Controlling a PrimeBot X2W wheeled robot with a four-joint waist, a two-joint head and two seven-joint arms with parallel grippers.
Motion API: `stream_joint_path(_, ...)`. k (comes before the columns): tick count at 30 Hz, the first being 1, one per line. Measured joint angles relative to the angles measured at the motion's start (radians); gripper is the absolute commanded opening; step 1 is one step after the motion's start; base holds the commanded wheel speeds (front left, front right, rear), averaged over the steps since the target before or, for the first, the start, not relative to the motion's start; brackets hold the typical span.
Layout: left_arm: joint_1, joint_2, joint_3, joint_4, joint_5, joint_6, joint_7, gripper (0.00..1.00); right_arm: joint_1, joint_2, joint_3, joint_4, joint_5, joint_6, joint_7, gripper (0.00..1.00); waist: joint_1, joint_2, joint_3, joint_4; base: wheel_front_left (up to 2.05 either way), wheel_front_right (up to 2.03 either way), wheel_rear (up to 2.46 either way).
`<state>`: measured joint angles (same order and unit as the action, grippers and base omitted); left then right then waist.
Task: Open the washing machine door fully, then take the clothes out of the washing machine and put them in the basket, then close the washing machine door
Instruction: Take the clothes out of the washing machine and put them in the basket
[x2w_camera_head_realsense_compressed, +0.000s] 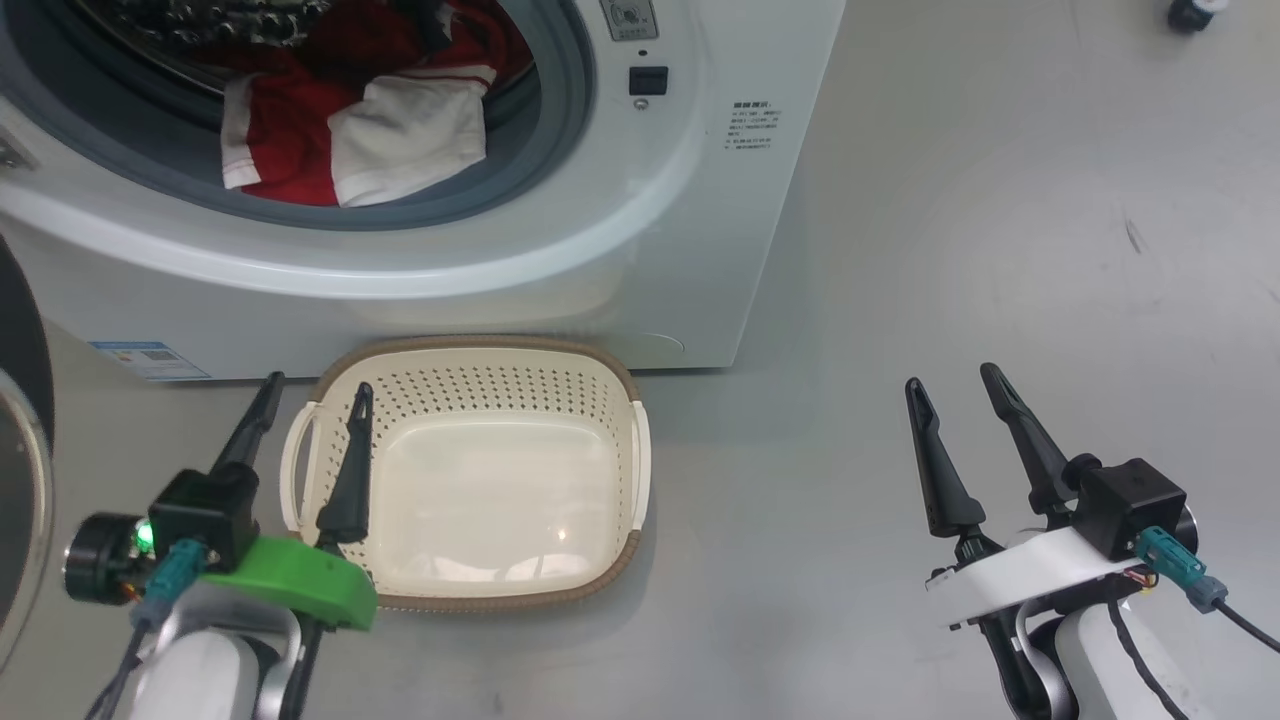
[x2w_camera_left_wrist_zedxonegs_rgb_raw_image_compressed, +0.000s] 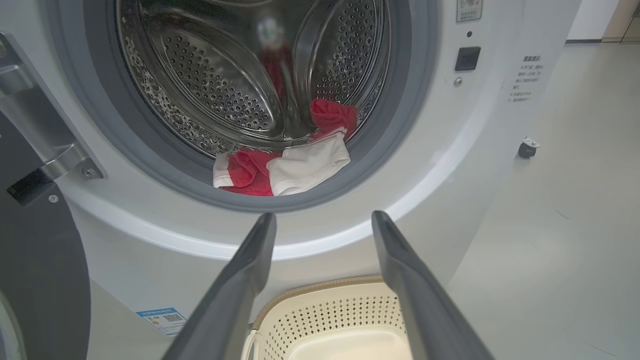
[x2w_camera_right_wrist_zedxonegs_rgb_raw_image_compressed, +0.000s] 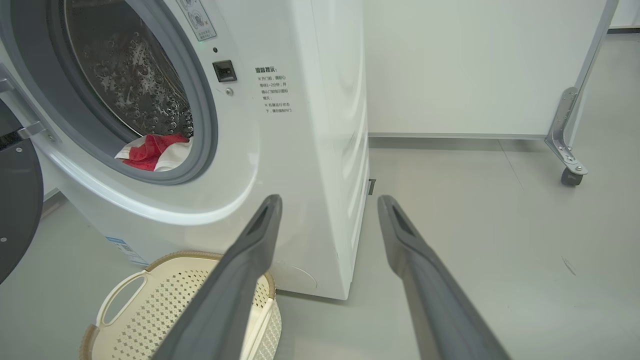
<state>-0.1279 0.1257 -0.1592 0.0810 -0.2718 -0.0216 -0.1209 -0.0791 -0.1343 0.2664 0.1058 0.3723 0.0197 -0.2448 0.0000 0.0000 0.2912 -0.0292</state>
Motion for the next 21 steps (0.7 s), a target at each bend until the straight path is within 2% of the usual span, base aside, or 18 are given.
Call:
stream_joint_path(13,-0.273,0.131,0.095,0.077,0.043,0.044,0.178,1.00,-0.075,0.017,-0.007,-0.013,-0.006,0.010,-0.005,1.00,0.0000,0.0000,0.142,-0.096,0.00,0.00,0.00)
stream_joint_path(21,-0.429,0.205,0.124,0.142,0.073,0.057,0.281,1.00,-0.113,0.040,-0.007,-0.018,-0.005,0.023,-0.008,1.00,0.0000,0.0000,0.219,-0.162,0.00,0.00,0.00)
